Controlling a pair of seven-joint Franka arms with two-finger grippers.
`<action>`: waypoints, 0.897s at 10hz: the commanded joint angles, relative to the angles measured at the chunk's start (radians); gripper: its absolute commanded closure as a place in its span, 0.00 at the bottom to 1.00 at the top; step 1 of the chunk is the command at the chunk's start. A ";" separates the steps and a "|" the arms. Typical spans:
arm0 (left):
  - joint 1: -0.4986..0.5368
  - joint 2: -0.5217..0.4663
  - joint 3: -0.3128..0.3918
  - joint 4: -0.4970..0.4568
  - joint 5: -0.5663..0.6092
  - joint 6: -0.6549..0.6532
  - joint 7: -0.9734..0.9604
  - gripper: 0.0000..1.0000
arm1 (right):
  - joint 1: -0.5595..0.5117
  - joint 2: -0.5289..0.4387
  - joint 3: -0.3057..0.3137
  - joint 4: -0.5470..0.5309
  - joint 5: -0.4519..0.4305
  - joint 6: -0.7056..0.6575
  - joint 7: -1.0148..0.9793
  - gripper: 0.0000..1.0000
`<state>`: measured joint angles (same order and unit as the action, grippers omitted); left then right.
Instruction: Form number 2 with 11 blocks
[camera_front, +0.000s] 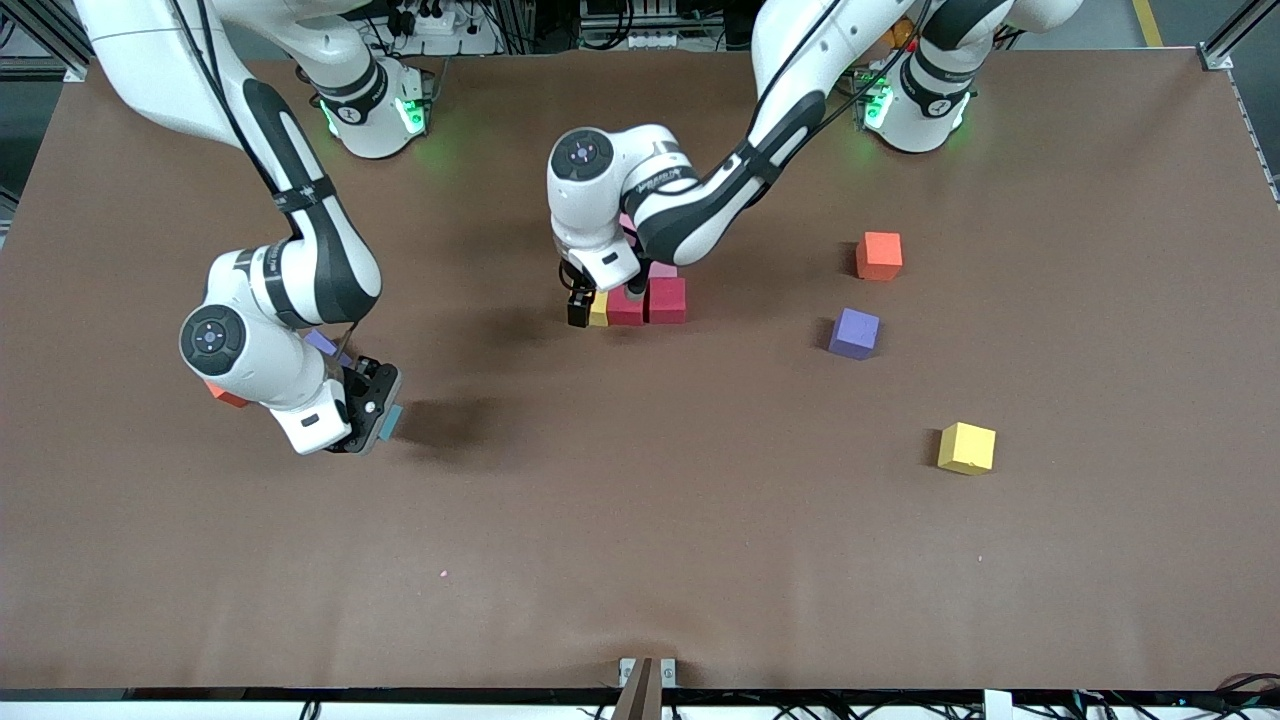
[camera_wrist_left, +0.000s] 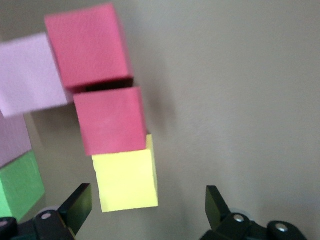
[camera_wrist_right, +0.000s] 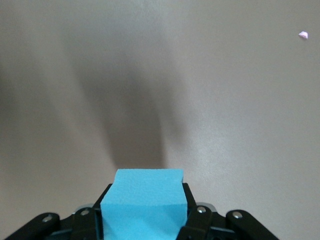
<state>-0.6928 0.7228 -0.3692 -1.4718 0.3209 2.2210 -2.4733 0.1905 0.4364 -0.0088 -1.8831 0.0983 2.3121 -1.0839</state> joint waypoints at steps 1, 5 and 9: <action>0.031 -0.083 0.009 -0.021 0.030 -0.107 0.191 0.00 | 0.056 -0.019 -0.003 -0.010 0.018 -0.007 0.120 0.56; 0.153 -0.195 0.007 -0.038 0.027 -0.311 0.682 0.00 | 0.188 -0.010 -0.007 0.016 0.021 0.004 0.595 0.56; 0.434 -0.319 -0.104 -0.159 -0.046 -0.346 1.196 0.00 | 0.372 0.014 -0.013 0.021 0.008 0.038 1.250 0.56</action>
<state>-0.3630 0.4776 -0.4081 -1.5556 0.3160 1.8776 -1.4078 0.5002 0.4372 -0.0073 -1.8661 0.1074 2.3264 -0.0202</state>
